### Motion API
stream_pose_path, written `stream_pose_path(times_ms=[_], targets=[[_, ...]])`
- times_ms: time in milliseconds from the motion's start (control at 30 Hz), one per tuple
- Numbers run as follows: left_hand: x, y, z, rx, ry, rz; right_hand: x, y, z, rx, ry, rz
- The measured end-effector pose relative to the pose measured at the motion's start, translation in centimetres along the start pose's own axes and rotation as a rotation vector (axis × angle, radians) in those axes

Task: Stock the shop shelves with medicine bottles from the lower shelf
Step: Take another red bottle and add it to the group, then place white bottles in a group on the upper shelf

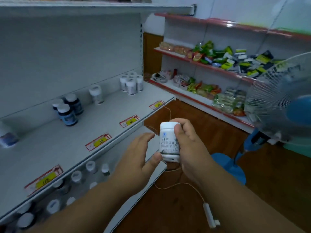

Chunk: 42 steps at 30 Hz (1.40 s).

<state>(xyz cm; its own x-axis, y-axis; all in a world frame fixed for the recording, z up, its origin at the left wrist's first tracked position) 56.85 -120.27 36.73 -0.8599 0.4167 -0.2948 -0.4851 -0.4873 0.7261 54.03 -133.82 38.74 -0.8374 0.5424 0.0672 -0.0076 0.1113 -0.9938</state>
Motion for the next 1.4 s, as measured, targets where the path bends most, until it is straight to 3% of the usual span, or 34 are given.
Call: stream_pose_path(times_ms=[133,267,400,600,767,1000,1167,1400], targets=[[-4.8,-1.6,-0.1,-0.069,0.080,0.070,-5.9,0.5,-2.3,-0.058,-0.128,-0.129],[-10.1,-4.8,-1.0,-0.176,0.101,0.131,-12.6,0.6,-4.6,0.005,-0.182,-0.049],[-17.0,-7.5,-3.2,-0.211,0.093,0.065,-19.5,0.6,-5.1,0.073,-0.137,-0.028],[-24.3,-10.0,-5.3,-0.346,0.105,0.060,-27.8,-0.7,-7.4,0.312,-0.230,0.154],[-27.5,-14.4,-5.5,-0.486,0.107,0.234,-33.2,0.5,-12.0,0.620,-0.359,0.452],[-29.5,-18.5,-6.3,-0.638,0.199,0.450,-37.0,4.2,-16.6,0.703,-0.620,0.680],[-30.1,-18.4,-6.8,-0.663,0.291,0.570,-38.4,4.8,-17.1,0.663,-0.654,0.758],[-29.4,-17.5,-6.5,-0.651,0.303,0.615,-38.2,5.1,-16.3,0.643,-0.661,0.796]])
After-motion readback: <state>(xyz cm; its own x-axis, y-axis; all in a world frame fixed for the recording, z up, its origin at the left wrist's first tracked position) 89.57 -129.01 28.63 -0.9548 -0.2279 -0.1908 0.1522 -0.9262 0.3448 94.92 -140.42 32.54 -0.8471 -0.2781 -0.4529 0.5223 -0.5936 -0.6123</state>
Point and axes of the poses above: each hand's wrist, its own x-axis away from the middle knuckle, its own z-axis out of the back of the hand, y = z × x, the point moved 10 cm from there along -x, towards the middle knuckle, and after that the axes turned 13 degrees about y, right-handed, at the moved point
